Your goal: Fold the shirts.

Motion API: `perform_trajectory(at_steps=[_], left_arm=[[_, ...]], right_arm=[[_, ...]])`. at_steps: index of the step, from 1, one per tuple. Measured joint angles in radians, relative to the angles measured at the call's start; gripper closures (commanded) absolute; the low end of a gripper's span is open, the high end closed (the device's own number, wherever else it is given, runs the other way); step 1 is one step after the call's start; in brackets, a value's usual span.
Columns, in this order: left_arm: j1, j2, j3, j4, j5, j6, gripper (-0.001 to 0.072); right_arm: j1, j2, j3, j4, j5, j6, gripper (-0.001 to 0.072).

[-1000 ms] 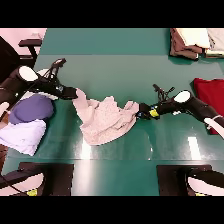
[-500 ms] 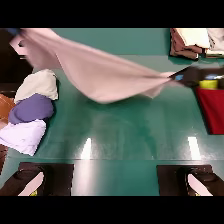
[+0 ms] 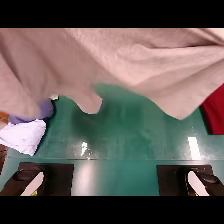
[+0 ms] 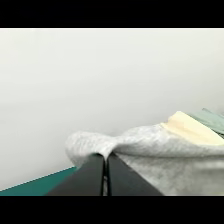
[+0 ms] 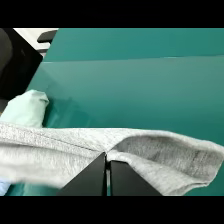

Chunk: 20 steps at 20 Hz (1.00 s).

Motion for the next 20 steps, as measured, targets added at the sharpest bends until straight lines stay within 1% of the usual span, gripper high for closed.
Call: perform_trajectory(at_steps=[2, 4, 8, 11, 14, 15, 16, 17, 20], left_arm=[[0.0, -0.071, 0.011, 0.009, -0.036, -0.002, 0.0688], [0.0, -0.177, 0.016, 0.011, -0.092, -0.009, 0.0688], [0.0, -0.463, 0.021, 0.019, -0.217, -0.036, 0.0688], [0.0, -0.702, 0.023, 0.022, -0.301, -0.059, 0.0687], [0.0, -0.891, 0.023, 0.016, -0.335, -0.07, 0.0683], [0.0, -0.93, 0.023, 0.015, -0.339, -0.071, 0.0429], [0.0, -0.962, 0.023, 0.017, -0.339, -0.072, 0.019], [0.001, -0.983, 0.024, 0.019, -0.338, -0.076, 0.0207], [0.001, -1.013, 0.04, 0.037, -0.352, -0.087, 0.0209]], right_arm=[[0.015, -0.068, 0.044, -0.028, 0.035, 0.018, 0.0699], [0.068, -0.156, 0.06, -0.103, 0.06, 0.042, 0.0699], [0.193, -0.377, 0.013, -0.232, 0.091, 0.071, 0.0699], [0.254, -0.556, -0.033, -0.273, 0.049, 0.073, 0.0698], [0.28, -0.708, -0.031, -0.287, -0.011, 0.064, 0.0697], [0.283, -0.752, -0.015, -0.286, -0.027, 0.061, 0.0676], [0.285, -0.793, 0.007, -0.287, -0.034, 0.057, 0.0469], [0.285, -0.825, 0.032, -0.288, -0.04, 0.054, 0.0301], [0.28, -0.886, 0.117, -0.285, -0.044, 0.035, 0.0297]])
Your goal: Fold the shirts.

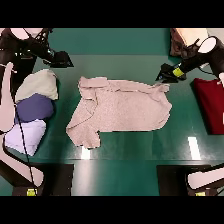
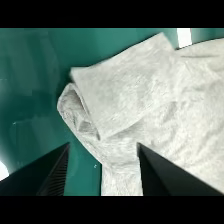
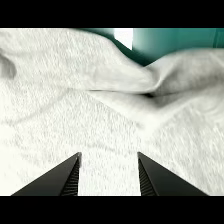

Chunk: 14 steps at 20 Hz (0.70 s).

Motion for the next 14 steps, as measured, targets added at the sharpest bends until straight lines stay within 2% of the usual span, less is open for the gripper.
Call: perform_trajectory(at_steps=[4, 7, 10, 14], left_arm=[[0.001, 0.05, 0.003, 0.045, -0.05, -0.012, 0.021], [0.0, 0.146, -0.07, 0.085, -0.075, -0.015, 0.0209], [0.001, 0.289, -0.263, 0.115, -0.079, -0.009, 0.0208], [0.0, 0.507, -0.647, 0.13, -0.024, 0.007, 0.0208]], right_arm=[[-0.009, 0.029, 0.039, -0.003, 0.04, -0.051, 0.0298], [-0.012, 0.127, -0.053, -0.007, 0.051, -0.082, 0.0297], [-0.011, 0.256, -0.219, -0.006, 0.054, -0.101, 0.0298], [-0.011, 0.424, -0.449, -0.006, 0.027, -0.109, 0.0298]])
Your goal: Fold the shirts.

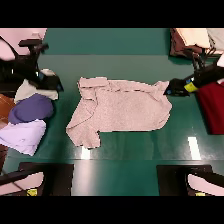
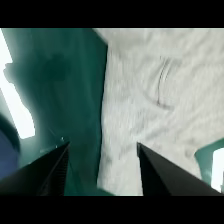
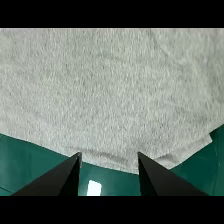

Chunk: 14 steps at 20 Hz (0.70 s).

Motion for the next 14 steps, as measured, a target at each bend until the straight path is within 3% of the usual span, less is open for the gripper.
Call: perform_trajectory(at_steps=[5, 10, 11, 12, 14], left_arm=[[0.0, 0.161, -0.438, -0.041, 0.14, 0.038, 0.0208], [-0.008, 0.198, -0.661, -0.14, 0.274, 0.103, 0.0211], [-0.009, 0.201, -0.682, -0.152, 0.294, 0.109, 0.0343], [-0.009, 0.202, -0.696, -0.159, 0.305, 0.112, 0.0635], [-0.01, 0.204, -0.713, -0.17, 0.324, 0.118, 0.0682]], right_arm=[[0.0, 0.143, -0.193, 0.005, -0.048, 0.001, 0.0298], [-0.004, 0.204, -0.269, 0.009, -0.065, 0.006, 0.0298], [-0.012, 0.207, -0.274, 0.009, -0.065, 0.007, 0.0298], [-0.025, 0.208, -0.278, 0.008, -0.064, 0.008, 0.0298], [-0.064, 0.195, -0.283, 0.008, -0.049, 0.009, 0.0297]])
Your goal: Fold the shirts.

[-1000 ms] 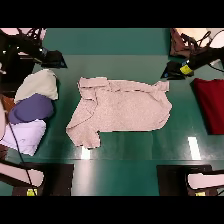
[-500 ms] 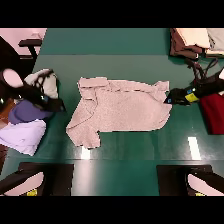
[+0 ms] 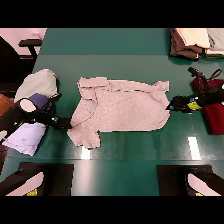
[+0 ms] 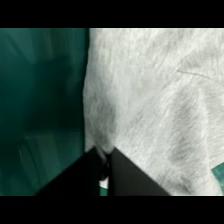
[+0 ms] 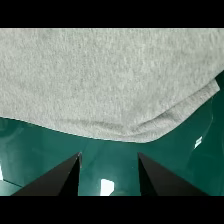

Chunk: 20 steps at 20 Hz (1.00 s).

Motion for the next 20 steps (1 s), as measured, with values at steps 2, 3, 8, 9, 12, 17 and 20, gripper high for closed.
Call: perform_trajectory(at_steps=[2, 3, 8, 9, 12, 17, 20], left_arm=[[0.0, 0.002, -0.009, -0.008, 0.011, 0.003, 0.0687], [0.0, 0.003, -0.012, -0.013, 0.013, 0.003, 0.0687], [0.0, 0.004, 0.009, -0.025, 0.003, 0.006, 0.0688], [0.0, 0.004, 0.023, -0.027, -0.002, 0.006, 0.0687], [0.0, 0.004, 0.067, -0.029, -0.014, 0.006, 0.0688], [0.0, 0.004, 0.101, -0.047, -0.031, 0.006, 0.0688], [0.0, 0.006, 0.107, -0.058, -0.043, 0.006, 0.0688]], right_arm=[[-0.048, -0.031, -0.003, -0.003, 0.022, 0.0, 0.0298], [-0.071, -0.052, -0.004, -0.005, 0.03, 0.001, 0.0298], [-0.14, -0.216, -0.005, -0.008, 0.045, 0.003, 0.0298], [-0.143, -0.251, -0.005, -0.008, 0.046, 0.003, 0.0298], [-0.142, -0.343, -0.005, 0.001, 0.029, 0.003, 0.0303], [-0.084, -0.42, -0.005, 0.023, -0.015, 0.002, 0.0524], [-0.055, -0.42, -0.005, 0.021, -0.063, 0.0, 0.0698]])
